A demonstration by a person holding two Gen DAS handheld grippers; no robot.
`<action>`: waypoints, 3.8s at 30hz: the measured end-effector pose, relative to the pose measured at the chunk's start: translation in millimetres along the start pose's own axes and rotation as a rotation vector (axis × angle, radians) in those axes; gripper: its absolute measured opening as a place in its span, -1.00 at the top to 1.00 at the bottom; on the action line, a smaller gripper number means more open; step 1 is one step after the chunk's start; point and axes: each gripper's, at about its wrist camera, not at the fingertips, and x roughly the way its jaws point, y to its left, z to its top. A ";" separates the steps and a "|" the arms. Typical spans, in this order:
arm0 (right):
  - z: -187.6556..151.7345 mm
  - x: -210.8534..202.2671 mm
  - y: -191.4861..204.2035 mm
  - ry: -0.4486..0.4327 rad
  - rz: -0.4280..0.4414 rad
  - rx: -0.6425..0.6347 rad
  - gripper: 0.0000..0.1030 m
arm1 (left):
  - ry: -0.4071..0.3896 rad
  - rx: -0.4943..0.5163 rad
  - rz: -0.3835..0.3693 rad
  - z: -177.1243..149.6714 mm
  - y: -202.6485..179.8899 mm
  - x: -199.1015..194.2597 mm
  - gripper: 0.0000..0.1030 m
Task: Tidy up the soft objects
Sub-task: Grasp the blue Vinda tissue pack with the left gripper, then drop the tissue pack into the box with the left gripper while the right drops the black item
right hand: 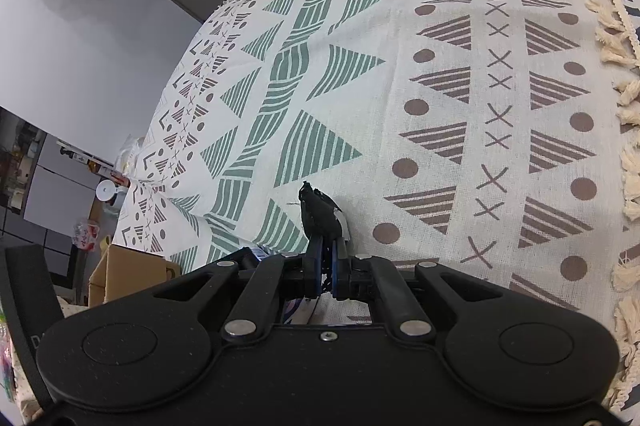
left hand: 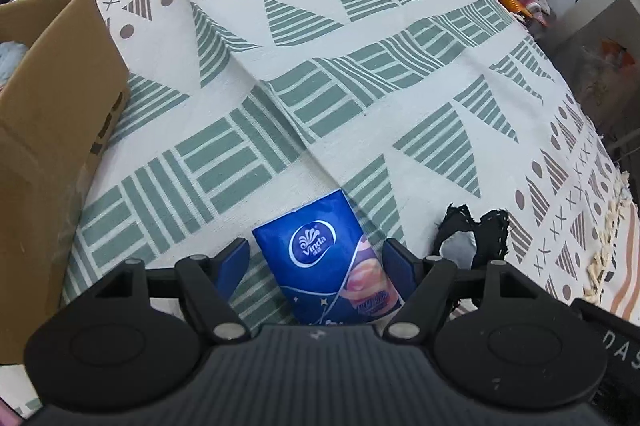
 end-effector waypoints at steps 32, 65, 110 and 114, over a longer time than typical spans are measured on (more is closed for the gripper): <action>-10.7 -32.0 31.6 -0.094 0.125 -0.094 0.91 | -0.154 0.040 -0.072 2.8 47.8 -97.5 0.03; -45.9 -66.1 149.2 -0.230 0.330 -0.331 0.91 | -0.249 -0.009 -0.079 42.4 191.6 -166.6 0.03; -97.9 -27.0 209.1 -0.117 0.253 -0.370 -0.38 | -0.207 -0.001 -0.114 42.1 244.2 -160.6 -0.43; -100.8 -45.8 201.6 -0.126 0.243 -0.376 -0.57 | -0.224 0.002 -0.117 34.4 239.5 -174.6 -0.62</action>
